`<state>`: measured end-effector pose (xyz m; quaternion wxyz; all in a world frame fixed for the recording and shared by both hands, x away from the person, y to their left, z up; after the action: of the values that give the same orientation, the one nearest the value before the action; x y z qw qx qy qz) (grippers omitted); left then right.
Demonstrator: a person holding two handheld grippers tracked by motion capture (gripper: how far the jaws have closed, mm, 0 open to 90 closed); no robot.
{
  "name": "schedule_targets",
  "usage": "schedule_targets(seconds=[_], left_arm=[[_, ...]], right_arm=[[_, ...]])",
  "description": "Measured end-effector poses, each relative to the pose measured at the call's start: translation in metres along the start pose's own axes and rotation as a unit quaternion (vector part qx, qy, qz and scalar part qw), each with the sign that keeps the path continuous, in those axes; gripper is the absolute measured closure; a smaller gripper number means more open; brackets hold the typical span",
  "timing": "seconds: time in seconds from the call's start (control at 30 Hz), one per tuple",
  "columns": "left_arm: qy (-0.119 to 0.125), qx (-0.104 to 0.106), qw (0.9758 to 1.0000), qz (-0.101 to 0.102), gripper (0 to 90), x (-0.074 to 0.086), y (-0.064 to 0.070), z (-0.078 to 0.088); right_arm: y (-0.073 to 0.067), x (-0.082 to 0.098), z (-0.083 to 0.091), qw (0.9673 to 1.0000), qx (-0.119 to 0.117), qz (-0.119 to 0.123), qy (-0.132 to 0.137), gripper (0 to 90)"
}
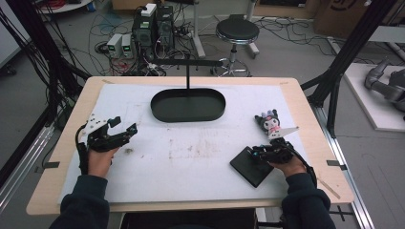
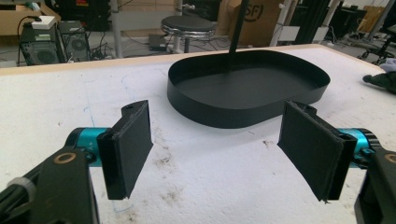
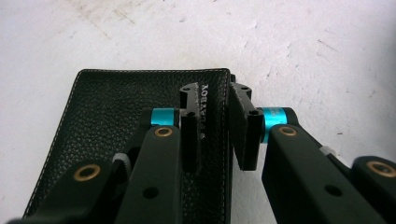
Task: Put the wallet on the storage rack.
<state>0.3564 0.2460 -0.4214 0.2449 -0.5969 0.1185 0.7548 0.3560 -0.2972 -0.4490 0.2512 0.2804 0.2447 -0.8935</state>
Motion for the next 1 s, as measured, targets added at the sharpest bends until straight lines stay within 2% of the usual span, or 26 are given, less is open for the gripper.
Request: schedule_targets(seconds=[0.07, 0.23, 0.3, 0.33, 0.43, 0.5, 0.57, 0.6, 0.63, 0.67, 0.7, 0.77, 0.83, 0.97, 1.0], left_arm=[[0.0, 0.0, 1.0, 0.002, 25.5, 0.0, 0.0, 0.0], [0.0, -0.001, 1.0, 0.001, 25.6, 0.0, 0.0, 0.0], [0.001, -0.003, 1.0, 0.003, 25.5, 0.0, -0.001, 0.0], [0.001, -0.003, 1.0, 0.003, 25.5, 0.0, -0.001, 0.0], [0.001, -0.003, 1.0, 0.003, 25.5, 0.0, -0.001, 0.001], [0.0, -0.004, 1.0, 0.003, 25.5, 0.0, -0.002, 0.001], [0.002, -0.006, 1.0, 0.005, 25.6, 0.0, -0.002, 0.002], [0.002, -0.006, 1.0, 0.005, 25.5, 0.0, -0.002, 0.002], [0.001, -0.007, 1.0, 0.006, 25.6, 0.0, -0.002, 0.002], [0.001, -0.007, 1.0, 0.006, 25.5, 0.0, -0.002, 0.002], [0.002, -0.008, 1.0, 0.005, 25.6, 0.0, -0.003, 0.002], [0.002, -0.008, 1.0, 0.005, 25.5, 0.001, -0.003, 0.002], [0.002, -0.008, 0.9999, 0.005, 25.6, 0.001, -0.003, 0.002], [0.001, -0.008, 0.9999, 0.006, 25.6, 0.001, -0.004, 0.003], [0.002, -0.008, 0.9999, 0.007, 25.6, 0.001, -0.004, 0.003]], right_arm=[[-0.001, -0.001, 0.002, 1.0, 0.003, -0.002, 0.007, 81.6], [-0.002, -0.002, 0.006, 0.9998, -0.002, -0.004, 0.022, 83.8], [-0.003, -0.006, 0.011, 0.9992, 0.0, -0.003, 0.039, 84.5], [-0.003, -0.006, 0.011, 0.9992, 0.0, -0.003, 0.039, 84.5], [-0.005, -0.015, 0.024, 0.9964, 0.014, -0.009, 0.083, 85.2], [-0.006, -0.021, 0.032, 0.993, 0.035, -0.009, 0.112, 85.3], [-0.007, -0.027, 0.04, 0.9882, 0.067, -0.007, 0.138, 85.5], [-0.007, -0.027, 0.04, 0.9882, 0.067, -0.007, 0.138, 85.5], [-0.01, -0.032, 0.047, 0.9829, 0.095, -0.001, 0.158, 85.7], [-0.01, -0.032, 0.047, 0.9829, 0.095, -0.001, 0.158, 85.7], [-0.012, -0.035, 0.053, 0.9767, 0.119, -0.002, 0.178, 86.0], [-0.013, -0.038, 0.059, 0.9705, 0.139, -0.004, 0.196, 86.3], [-0.015, -0.042, 0.06, 0.9702, 0.137, -0.009, 0.2, 86.7], [-0.026, -0.048, 0.051, 0.9738, 0.126, 0.014, 0.189, 87.3], [-0.026, -0.048, 0.051, 0.9738, 0.126, 0.014, 0.189, 87.3]])
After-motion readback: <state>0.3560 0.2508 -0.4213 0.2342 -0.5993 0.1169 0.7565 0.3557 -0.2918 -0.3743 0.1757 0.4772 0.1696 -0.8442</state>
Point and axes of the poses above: each handheld gripper's, and its own axes: z roughly backward along the jaws, x roughly out of its underside, y roughly to its right, the point moved 2 cm from there along -z, roughly forward along the jaws, and after that the axes turned 14 degrees about -z, right-handed, at the moved point
